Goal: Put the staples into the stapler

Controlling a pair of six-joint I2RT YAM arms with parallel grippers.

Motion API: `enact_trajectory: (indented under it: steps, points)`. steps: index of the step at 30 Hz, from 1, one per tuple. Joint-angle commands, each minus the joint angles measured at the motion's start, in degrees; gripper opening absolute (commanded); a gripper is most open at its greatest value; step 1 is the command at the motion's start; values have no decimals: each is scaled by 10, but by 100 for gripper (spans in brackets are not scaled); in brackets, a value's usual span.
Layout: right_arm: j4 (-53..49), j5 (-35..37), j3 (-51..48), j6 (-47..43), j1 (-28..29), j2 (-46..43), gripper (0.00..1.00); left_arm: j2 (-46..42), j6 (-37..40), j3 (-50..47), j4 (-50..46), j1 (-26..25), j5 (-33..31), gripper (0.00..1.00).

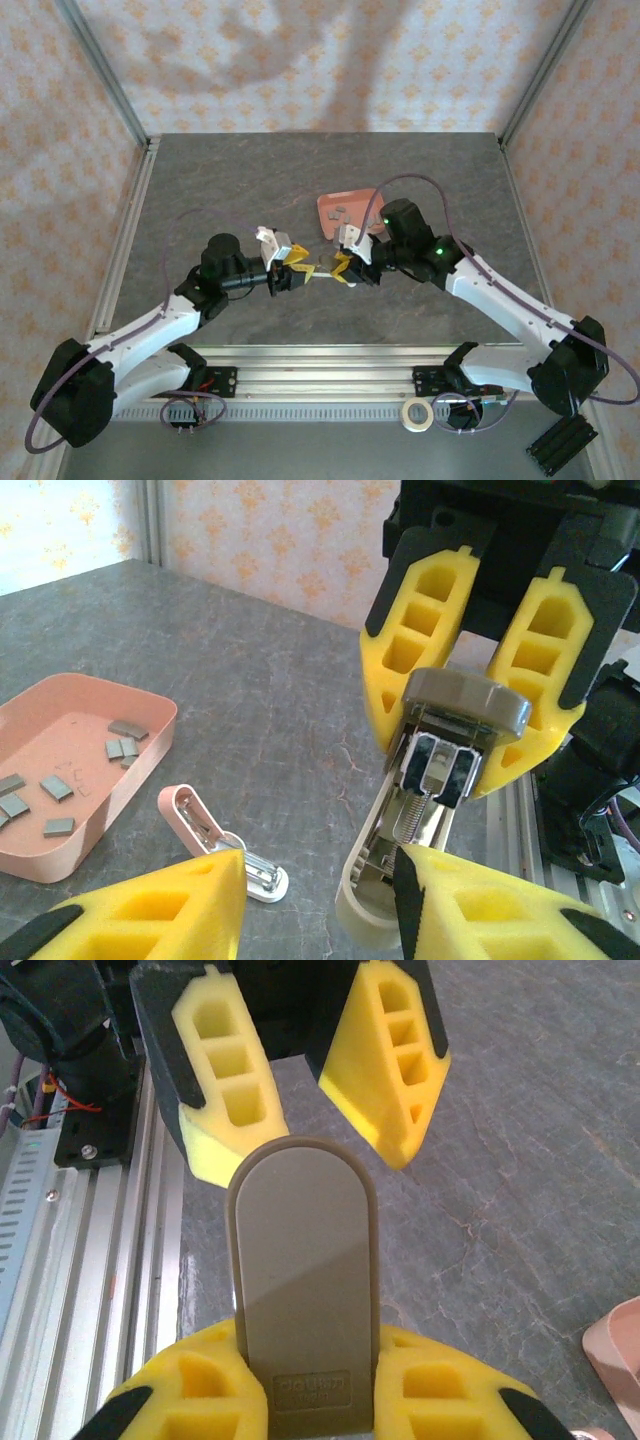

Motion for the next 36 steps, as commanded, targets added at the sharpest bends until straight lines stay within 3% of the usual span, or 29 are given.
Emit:
enact_trajectory:
  steps: [1, 8, 13, 19, 25, 36]
  points:
    - [66, -27, -2, 28, 2, -25, 2, 13, 21, 17, -14, 1, -2, 43]
    - [154, -36, -24, 94, 2, -41, 1, 42, 36, 15, -18, -11, 0, 43]
    - [193, -27, -39, 126, 1, -52, 1, 55, -5, 2, 38, -17, -16, 43]
    - [232, 42, -67, 176, -2, -68, 1, 47, -200, -30, 123, -17, -144, 56]
    - [341, 60, -119, 272, -10, -84, 1, 52, -382, -58, 215, -16, -193, 62]
    - [416, 92, -151, 291, -11, -91, 2, 121, -784, -64, 342, -17, -193, 69]
